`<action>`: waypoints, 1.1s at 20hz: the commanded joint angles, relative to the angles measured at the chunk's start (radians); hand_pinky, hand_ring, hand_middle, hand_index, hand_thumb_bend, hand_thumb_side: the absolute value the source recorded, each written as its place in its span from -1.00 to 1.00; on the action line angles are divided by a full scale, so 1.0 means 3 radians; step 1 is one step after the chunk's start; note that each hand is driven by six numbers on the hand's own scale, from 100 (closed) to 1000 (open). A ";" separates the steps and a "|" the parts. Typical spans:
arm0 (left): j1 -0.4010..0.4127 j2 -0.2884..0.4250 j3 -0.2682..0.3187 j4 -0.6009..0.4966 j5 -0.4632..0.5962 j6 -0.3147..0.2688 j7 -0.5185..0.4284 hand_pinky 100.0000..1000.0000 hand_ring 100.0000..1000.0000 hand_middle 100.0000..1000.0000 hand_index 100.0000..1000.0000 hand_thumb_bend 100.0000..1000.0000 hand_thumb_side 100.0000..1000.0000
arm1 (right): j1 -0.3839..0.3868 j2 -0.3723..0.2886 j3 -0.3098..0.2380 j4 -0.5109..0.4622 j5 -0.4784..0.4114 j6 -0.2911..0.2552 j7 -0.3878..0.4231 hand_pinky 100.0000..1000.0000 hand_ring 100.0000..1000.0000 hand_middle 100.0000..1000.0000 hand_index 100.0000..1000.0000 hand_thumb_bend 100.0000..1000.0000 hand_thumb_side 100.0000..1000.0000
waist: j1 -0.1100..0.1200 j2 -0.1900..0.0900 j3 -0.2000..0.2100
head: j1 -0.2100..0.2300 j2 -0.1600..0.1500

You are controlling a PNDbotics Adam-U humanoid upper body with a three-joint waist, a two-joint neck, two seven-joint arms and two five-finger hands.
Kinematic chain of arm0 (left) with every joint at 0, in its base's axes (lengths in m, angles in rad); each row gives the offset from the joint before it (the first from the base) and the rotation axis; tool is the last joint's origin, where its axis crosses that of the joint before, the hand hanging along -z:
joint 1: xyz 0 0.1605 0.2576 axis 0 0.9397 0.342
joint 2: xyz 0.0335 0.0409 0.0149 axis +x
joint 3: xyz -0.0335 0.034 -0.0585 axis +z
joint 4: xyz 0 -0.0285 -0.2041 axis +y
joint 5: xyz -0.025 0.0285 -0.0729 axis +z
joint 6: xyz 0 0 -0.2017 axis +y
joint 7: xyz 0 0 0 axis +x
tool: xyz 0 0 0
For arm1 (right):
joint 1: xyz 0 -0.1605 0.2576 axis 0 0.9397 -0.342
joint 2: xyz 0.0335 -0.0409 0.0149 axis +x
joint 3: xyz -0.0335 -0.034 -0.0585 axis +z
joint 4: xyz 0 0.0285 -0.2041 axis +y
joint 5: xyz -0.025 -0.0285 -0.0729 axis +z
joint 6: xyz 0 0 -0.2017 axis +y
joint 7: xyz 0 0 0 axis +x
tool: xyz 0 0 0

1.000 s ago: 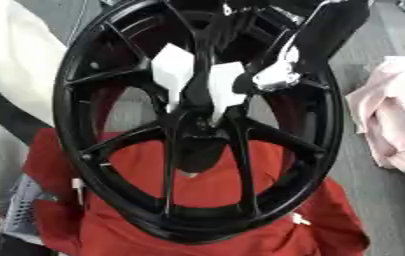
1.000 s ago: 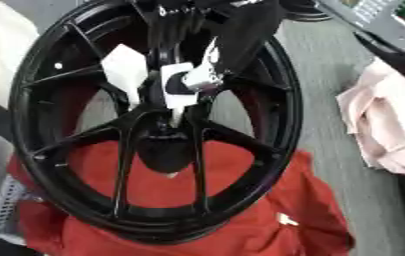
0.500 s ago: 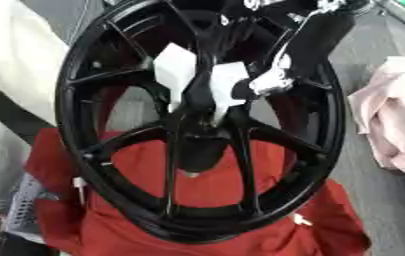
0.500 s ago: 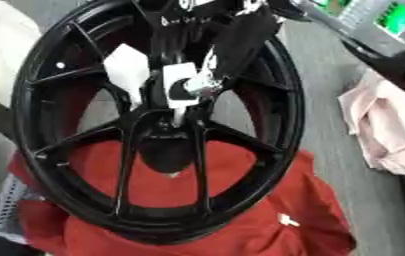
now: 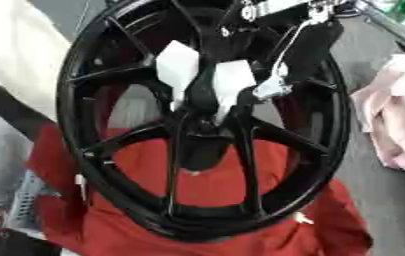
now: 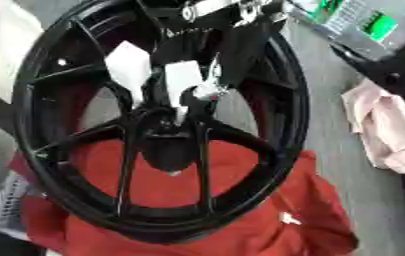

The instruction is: Pull the pin out of the wheel hub.

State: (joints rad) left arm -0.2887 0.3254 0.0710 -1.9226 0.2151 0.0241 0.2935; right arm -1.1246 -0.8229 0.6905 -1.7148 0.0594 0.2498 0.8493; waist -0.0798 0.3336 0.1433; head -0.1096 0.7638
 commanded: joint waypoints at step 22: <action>-0.0018 -0.0018 -0.0002 -0.0014 0.0008 0.0018 -0.0030 0.54 0.33 0.28 0.67 -0.88 0.78 | 0.0031 0.0040 -0.0070 0.0195 -0.0156 -0.0026 -0.0145 0.53 0.43 -0.07 0.22 -0.78 -0.44 | 0.0019 -0.0020 0.0024 | -0.0020 0.0021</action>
State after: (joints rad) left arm -0.2893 0.3085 0.0680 -1.9167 0.2190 0.0302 0.2873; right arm -1.0981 -0.7967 0.6951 -1.6541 0.0343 0.2365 0.8189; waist -0.0809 0.3451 0.1510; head -0.1161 0.7638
